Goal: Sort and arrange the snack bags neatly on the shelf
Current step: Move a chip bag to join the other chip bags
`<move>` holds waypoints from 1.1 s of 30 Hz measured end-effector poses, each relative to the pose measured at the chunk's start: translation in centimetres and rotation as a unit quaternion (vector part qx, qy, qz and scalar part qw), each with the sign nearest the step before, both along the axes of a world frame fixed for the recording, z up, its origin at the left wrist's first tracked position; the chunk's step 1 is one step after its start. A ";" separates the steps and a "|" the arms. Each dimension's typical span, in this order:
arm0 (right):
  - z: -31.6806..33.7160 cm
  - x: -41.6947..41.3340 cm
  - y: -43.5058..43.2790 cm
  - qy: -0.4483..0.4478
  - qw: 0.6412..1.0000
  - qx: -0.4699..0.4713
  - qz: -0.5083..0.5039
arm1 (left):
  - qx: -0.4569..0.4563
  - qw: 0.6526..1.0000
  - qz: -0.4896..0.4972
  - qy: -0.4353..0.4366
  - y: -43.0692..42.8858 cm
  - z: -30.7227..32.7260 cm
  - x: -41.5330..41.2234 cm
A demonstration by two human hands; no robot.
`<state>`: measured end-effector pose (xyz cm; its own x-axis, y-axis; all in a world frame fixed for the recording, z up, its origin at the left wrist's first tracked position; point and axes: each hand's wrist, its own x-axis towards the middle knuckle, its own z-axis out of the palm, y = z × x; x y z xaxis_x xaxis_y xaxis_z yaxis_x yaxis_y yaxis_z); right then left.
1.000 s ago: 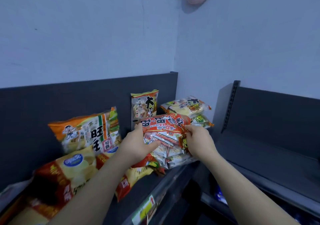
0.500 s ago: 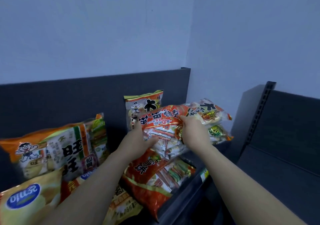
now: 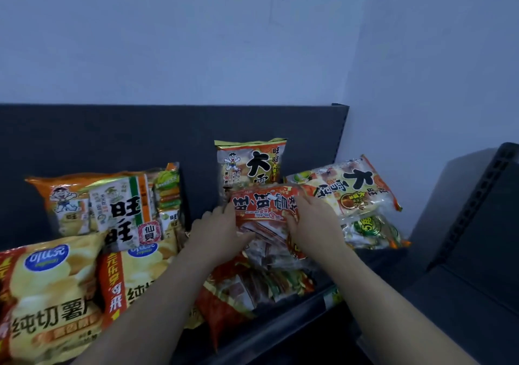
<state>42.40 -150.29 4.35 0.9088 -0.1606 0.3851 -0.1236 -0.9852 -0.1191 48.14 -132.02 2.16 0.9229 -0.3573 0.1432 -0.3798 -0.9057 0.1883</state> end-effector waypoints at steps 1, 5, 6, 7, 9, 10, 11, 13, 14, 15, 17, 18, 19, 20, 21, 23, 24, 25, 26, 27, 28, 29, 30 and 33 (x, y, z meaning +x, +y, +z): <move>0.2 0.0 0.3 0.000 1.000 -0.010 0.010 | 0.005 1.000 0.006 -0.013 0.2 0.2 -0.6; 0.5 -0.1 2.7 0.010 0.997 -0.024 0.072 | -0.002 0.999 0.048 -0.021 2.6 1.0 -3.0; 0.6 -0.4 3.6 0.012 0.996 -0.019 0.090 | -0.009 0.998 0.061 -0.024 3.4 1.1 -3.6; 0.6 -0.5 4.5 0.012 0.994 -0.007 0.111 | -0.015 0.997 0.073 -0.027 4.5 1.2 -4.1; 0.3 -0.7 6.7 0.011 0.988 0.021 0.154 | -0.026 0.994 0.100 -0.026 6.9 1.0 -5.2; 0.2 -0.9 8.0 0.013 0.984 0.029 0.173 | -0.032 0.992 0.118 -0.024 8.2 0.7 -5.7; 0.1 -1.1 9.2 0.015 0.981 0.036 0.192 | -0.037 0.989 0.140 -0.022 9.6 0.4 -6.2; -0.3 -1.5 11.6 0.028 0.974 0.050 0.219 | -0.055 0.981 0.186 -0.019 12.5 -0.3 -7.1; -0.6 -1.6 12.8 0.034 0.972 0.057 0.226 | -0.068 0.975 0.210 -0.014 14.0 -0.6 -7.6; -0.9 -1.7 13.8 0.038 0.969 0.064 0.235 | -0.079 0.969 0.236 -0.005 15.4 -0.8 -7.9; -1.7 -1.5 15.6 0.050 0.963 0.072 0.256 | -0.095 0.953 0.286 0.020 18.0 -1.1 -8.4; -2.2 -1.3 16.5 0.062 0.960 0.072 0.263 | -0.099 0.945 0.309 0.034 19.2 -1.4 -8.6; -2.6 -1.1 17.3 0.077 0.958 0.071 0.266 | -0.103 0.938 0.327 0.048 20.4 -1.7 -8.7; -2.9 -1.0 18.1 0.093 0.958 0.068 0.261 | -0.107 0.932 0.340 0.060 21.4 -2.1 -8.7; -3.1 -0.9 18.8 0.111 0.960 0.066 0.250 | -0.114 0.928 0.346 0.073 22.4 -2.5 -8.6; -3.5 -0.6 19.9 0.144 0.962 0.066 0.224 | -0.139 0.922 0.349 0.098 23.9 -3.2 -8.3; -3.7 -0.4 20.4 0.161 0.961 0.067 0.214 | -0.156 0.917 0.348 0.112 24.3 -3.3 -8.1; -3.9 -0.3 20.8 0.176 0.960 0.068 0.207 | -0.173 0.913 0.347 0.125 24.7 -3.4 -7.8; -4.0 -0.2 21.1 0.194 0.957 0.073 0.202 | -0.193 0.909 0.343 0.137 25.0 -3.4 -7.4; -4.2 -0.1 21.4 0.209 0.954 0.083 0.199 | -0.214 0.904 0.338 0.150 25.1 -3.4 -7.0; -4.4 -0.1 21.5 0.219 0.951 0.094 0.196 | -0.233 0.898 0.334 0.166 25.2 -3.3 -6.6; -4.6 -0.1 21.6 0.224 0.950 0.103 0.192 | -0.246 0.893 0.330 0.180 25.2 -3.2 -6.3; -4.6 -0.1 21.7 0.226 0.949 0.111 0.188 | -0.258 0.888 0.328 0.193 25.2 -3.1 -5.9; -4.7 -0.2 21.6 0.225 0.949 0.137 0.175 | -0.293 0.876 0.324 0.202 25.4 -3.3 -4.8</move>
<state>42.23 -128.69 -0.38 0.9875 0.1430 -0.0665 0.1063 -0.9150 -0.3892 43.37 -106.59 -1.13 0.9225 0.2863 -0.2590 0.3839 -0.6089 0.6942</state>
